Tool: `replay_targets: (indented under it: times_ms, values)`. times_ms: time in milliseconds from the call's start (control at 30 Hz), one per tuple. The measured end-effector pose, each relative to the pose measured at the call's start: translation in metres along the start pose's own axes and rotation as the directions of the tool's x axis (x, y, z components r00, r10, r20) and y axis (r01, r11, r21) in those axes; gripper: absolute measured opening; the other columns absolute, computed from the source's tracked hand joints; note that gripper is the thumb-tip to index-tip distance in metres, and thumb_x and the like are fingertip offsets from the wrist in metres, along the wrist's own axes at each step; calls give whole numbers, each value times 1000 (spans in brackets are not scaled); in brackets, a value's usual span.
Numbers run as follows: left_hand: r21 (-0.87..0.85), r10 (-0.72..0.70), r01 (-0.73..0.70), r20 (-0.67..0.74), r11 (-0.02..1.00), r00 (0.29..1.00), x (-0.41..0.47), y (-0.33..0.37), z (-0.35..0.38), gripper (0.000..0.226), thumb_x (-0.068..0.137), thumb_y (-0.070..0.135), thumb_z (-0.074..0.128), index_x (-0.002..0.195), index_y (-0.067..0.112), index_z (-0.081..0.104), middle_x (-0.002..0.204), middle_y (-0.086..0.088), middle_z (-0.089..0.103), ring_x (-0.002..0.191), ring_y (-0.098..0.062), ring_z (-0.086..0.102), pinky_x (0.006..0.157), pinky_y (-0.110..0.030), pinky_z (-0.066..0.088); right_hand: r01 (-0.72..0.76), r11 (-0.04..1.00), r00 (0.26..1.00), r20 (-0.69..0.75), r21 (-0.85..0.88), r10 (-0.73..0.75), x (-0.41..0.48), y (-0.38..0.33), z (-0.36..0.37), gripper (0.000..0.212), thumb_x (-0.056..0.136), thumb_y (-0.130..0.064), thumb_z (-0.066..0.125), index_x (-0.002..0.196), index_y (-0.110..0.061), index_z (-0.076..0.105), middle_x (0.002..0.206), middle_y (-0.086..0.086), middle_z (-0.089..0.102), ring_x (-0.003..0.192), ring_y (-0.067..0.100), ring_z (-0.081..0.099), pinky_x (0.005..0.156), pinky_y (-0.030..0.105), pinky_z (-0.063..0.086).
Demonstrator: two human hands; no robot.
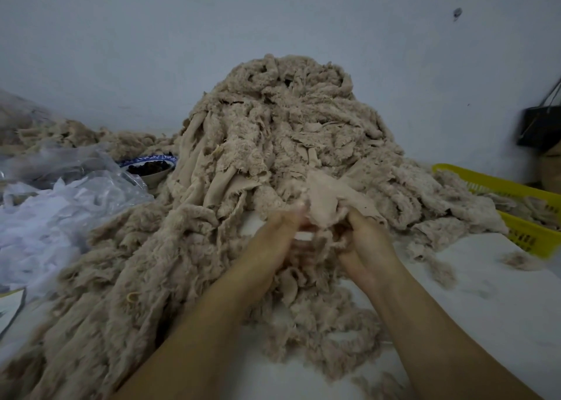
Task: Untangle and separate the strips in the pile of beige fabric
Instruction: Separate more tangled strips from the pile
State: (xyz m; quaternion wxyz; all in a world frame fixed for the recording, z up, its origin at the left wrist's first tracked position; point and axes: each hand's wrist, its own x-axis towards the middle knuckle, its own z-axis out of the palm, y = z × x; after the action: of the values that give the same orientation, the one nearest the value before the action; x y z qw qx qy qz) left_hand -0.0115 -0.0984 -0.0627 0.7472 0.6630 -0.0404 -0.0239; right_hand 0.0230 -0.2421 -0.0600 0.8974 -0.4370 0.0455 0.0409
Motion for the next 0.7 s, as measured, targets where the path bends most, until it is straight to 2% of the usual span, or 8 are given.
replay_targets:
  times_ms: [67,133,233,333,433,500,600,700]
  values:
    - [293,77,-77,12,953,997,-2,-6,0,48,83,63,63,92,16,64,80,-2,72,65,-16,67,60,-31,58,26,1000,1000,10,2,-26,1,4,1,24,100,-10,55,116,7,61,108,22,71,84,24,72,64,31,60]
    - [315,127,-132,37,940,991,-3,-9,-6,36,91,49,63,70,21,57,61,3,58,50,-11,51,47,-20,44,49,998,998,32,28,-50,1,4,1,23,101,-11,54,114,5,63,104,18,73,84,20,73,65,29,60]
    - [-109,132,-118,131,987,982,-4,0,-14,32,81,49,69,71,20,60,57,7,48,46,-5,36,45,-16,30,68,985,997,-49,156,-61,4,-3,-4,16,101,-9,52,100,-3,66,88,8,71,72,13,70,57,22,57]
    - [-421,156,-73,167,904,973,-1,12,-27,28,84,38,68,65,18,62,57,3,49,45,-5,39,46,-17,28,99,965,985,-158,242,-61,12,-12,-14,13,102,-8,50,97,-7,62,82,6,60,69,14,58,51,20,53]
    - [-2,162,-162,-20,987,987,0,12,-27,45,85,56,59,64,17,64,72,-3,64,63,-11,61,57,-18,48,80,992,992,-107,100,-69,9,-7,-10,8,98,-13,58,95,-9,64,84,5,64,72,15,62,54,23,53]
    - [247,168,-144,-82,958,982,-1,4,-20,48,77,73,55,85,28,70,93,11,72,86,-3,67,78,-23,54,84,993,996,8,-81,-84,2,0,-4,15,96,-16,62,88,-7,71,82,7,72,73,17,70,58,25,55]
    - [129,104,-100,-20,987,994,-3,2,-15,48,74,68,69,109,36,64,115,10,70,104,-9,68,93,-32,54,121,935,976,213,-335,-50,-9,9,1,21,92,-25,67,87,-8,78,93,11,77,88,23,74,73,31,58]
    - [36,130,-127,-81,991,988,0,1,-16,14,83,46,73,92,34,72,93,12,72,86,-1,68,75,-24,57,175,846,979,177,-504,-97,-10,13,0,30,85,-38,74,104,-14,68,97,3,76,91,18,74,76,34,60]
